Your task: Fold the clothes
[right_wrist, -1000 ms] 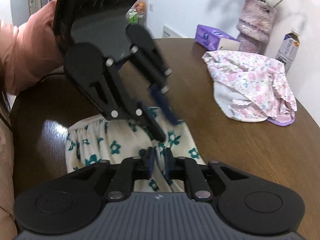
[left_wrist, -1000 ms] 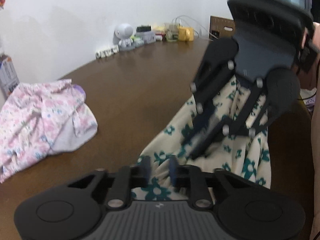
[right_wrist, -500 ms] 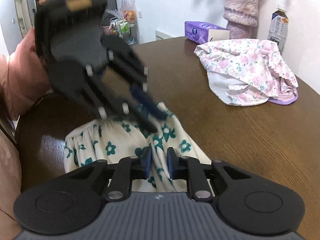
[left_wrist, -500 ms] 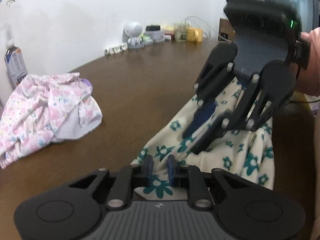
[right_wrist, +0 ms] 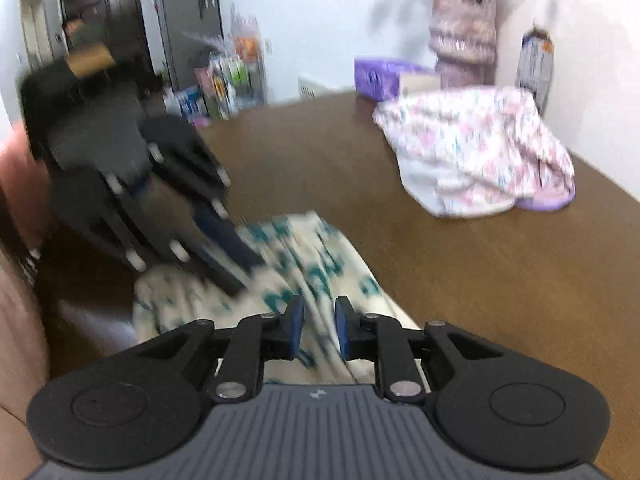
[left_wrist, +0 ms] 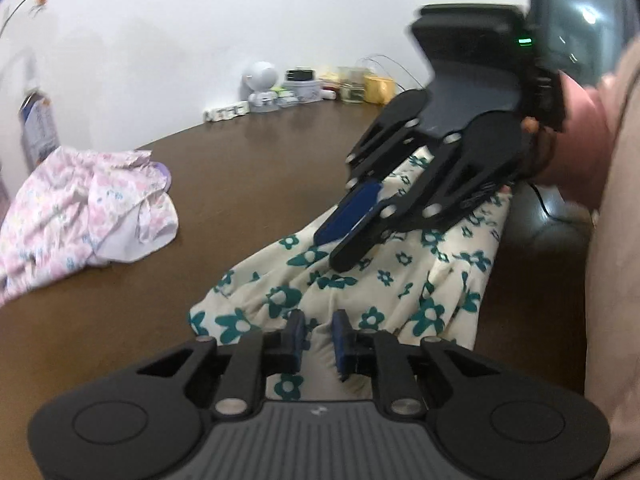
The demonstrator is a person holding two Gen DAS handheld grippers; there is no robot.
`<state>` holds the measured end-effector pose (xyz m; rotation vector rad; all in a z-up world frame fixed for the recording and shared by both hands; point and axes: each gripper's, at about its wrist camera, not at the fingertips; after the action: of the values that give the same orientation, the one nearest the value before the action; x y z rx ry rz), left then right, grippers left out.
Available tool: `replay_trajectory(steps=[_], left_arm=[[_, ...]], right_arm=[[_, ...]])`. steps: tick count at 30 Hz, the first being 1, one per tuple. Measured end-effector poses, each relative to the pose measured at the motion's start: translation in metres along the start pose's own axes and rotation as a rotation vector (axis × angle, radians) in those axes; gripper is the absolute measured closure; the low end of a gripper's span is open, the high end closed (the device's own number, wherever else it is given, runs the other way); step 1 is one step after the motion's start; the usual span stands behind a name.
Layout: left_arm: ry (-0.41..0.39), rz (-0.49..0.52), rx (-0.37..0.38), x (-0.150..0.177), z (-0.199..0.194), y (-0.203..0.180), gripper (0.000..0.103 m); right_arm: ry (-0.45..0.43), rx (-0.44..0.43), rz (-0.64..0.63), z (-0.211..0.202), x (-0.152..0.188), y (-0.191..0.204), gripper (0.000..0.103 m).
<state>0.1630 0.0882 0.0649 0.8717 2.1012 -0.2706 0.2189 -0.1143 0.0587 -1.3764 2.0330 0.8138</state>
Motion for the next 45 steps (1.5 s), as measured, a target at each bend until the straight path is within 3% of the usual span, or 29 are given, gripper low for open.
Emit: replay_trajectory(steps=[3, 6, 11, 14, 21, 24, 28, 31, 33, 34, 38, 42, 45], left_arm=[[0.005, 0.0, -0.017, -0.002, 0.0, -0.003, 0.091], [0.003, 0.006, -0.04, -0.004, -0.001, -0.007, 0.089], [-0.054, -0.031, -0.052, -0.006, -0.022, -0.009, 0.088], [0.012, -0.031, -0.071, 0.001, -0.01, -0.018, 0.087], [0.007, -0.032, -0.105, 0.008, -0.005, -0.026, 0.086], [0.009, -0.026, -0.116, 0.007, -0.006, -0.028, 0.086], [0.005, -0.045, -0.131, 0.004, -0.01, -0.029, 0.084], [-0.035, -0.137, -0.151, 0.004, -0.026, -0.026, 0.08], [-0.062, -0.229, -0.18, 0.01, -0.04, -0.021, 0.063], [-0.068, -0.281, -0.192, 0.014, -0.046, -0.019, 0.059], [-0.046, -0.529, -0.22, 0.039, -0.059, -0.011, 0.055], [-0.041, -0.785, -0.167, 0.056, -0.051, 0.0, 0.049], [-0.074, -0.924, -0.137, 0.065, -0.04, 0.007, 0.046]], right_arm=[[-0.008, -0.03, -0.032, -0.005, -0.002, 0.014, 0.076], [0.073, -0.021, -0.065, 0.011, 0.008, 0.022, 0.076], [0.049, -0.01, -0.082, 0.012, 0.017, 0.026, 0.077], [0.052, -0.009, -0.075, 0.01, 0.015, 0.027, 0.076], [0.01, -0.004, -0.073, -0.018, 0.016, 0.044, 0.077], [0.058, 0.025, -0.073, -0.008, 0.03, 0.047, 0.08], [0.045, 0.038, -0.063, -0.002, 0.038, 0.045, 0.081], [0.038, 0.054, -0.069, -0.002, 0.04, 0.048, 0.081], [0.031, 0.069, -0.072, -0.003, 0.043, 0.052, 0.081], [0.025, 0.077, -0.07, -0.003, 0.044, 0.053, 0.081], [-0.005, 0.105, -0.059, -0.004, 0.048, 0.057, 0.081], [-0.031, 0.115, -0.056, -0.005, 0.053, 0.058, 0.081], [-0.043, 0.118, -0.057, -0.005, 0.055, 0.058, 0.081]])
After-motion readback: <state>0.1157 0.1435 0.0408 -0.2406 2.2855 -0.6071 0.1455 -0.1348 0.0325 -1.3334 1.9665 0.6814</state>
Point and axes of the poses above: each gripper's, at about its wrist camera, not at the fingertips, and z roughly the way its jaws point, y to its left, x to its underside, and after that the axes turned 9 degrees about -x, right-handed
